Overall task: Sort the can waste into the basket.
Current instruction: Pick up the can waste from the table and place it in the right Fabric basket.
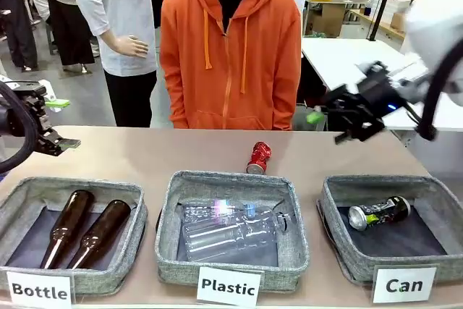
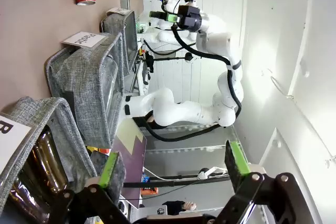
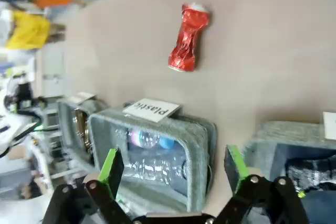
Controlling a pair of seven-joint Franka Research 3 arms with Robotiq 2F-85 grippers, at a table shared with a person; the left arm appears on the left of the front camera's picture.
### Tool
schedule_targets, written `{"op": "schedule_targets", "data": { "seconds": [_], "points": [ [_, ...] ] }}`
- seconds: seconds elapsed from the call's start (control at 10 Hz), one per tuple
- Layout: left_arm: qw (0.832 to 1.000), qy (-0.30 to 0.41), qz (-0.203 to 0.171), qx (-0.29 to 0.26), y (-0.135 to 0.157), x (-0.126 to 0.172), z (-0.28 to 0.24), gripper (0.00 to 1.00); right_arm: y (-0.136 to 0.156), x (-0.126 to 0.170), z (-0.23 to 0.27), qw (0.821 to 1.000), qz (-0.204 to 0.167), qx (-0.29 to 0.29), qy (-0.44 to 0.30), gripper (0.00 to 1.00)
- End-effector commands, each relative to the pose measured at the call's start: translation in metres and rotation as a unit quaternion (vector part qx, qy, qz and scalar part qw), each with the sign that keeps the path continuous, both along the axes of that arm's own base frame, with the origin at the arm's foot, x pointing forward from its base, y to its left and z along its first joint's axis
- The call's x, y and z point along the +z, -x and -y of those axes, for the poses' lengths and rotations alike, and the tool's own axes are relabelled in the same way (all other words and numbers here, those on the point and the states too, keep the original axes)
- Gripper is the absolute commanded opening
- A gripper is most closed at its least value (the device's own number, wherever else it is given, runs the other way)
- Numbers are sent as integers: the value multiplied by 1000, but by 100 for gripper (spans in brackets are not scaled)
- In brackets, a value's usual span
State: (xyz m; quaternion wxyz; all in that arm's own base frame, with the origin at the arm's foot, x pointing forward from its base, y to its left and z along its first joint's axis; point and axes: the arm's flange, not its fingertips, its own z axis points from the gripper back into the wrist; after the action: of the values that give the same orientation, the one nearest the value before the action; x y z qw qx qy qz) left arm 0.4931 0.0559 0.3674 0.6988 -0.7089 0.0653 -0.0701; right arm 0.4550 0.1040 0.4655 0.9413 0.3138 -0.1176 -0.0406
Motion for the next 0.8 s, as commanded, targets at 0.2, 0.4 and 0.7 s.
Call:
{"op": "schedule_targets", "data": {
  "seconds": [0.2, 0.4, 0.7],
  "points": [
    [1000, 13, 10, 4, 0, 4, -1, 100, -76, -6, -106, 973, -81, -33, 214, 100],
    [1000, 13, 10, 4, 0, 4, -1, 100, -103, -25, -152, 955, -104, -47, 275, 100],
    [1000, 13, 10, 4, 0, 4, -1, 100, -122, -54, -188, 944, -120, -62, 301, 100]
  ]
}}
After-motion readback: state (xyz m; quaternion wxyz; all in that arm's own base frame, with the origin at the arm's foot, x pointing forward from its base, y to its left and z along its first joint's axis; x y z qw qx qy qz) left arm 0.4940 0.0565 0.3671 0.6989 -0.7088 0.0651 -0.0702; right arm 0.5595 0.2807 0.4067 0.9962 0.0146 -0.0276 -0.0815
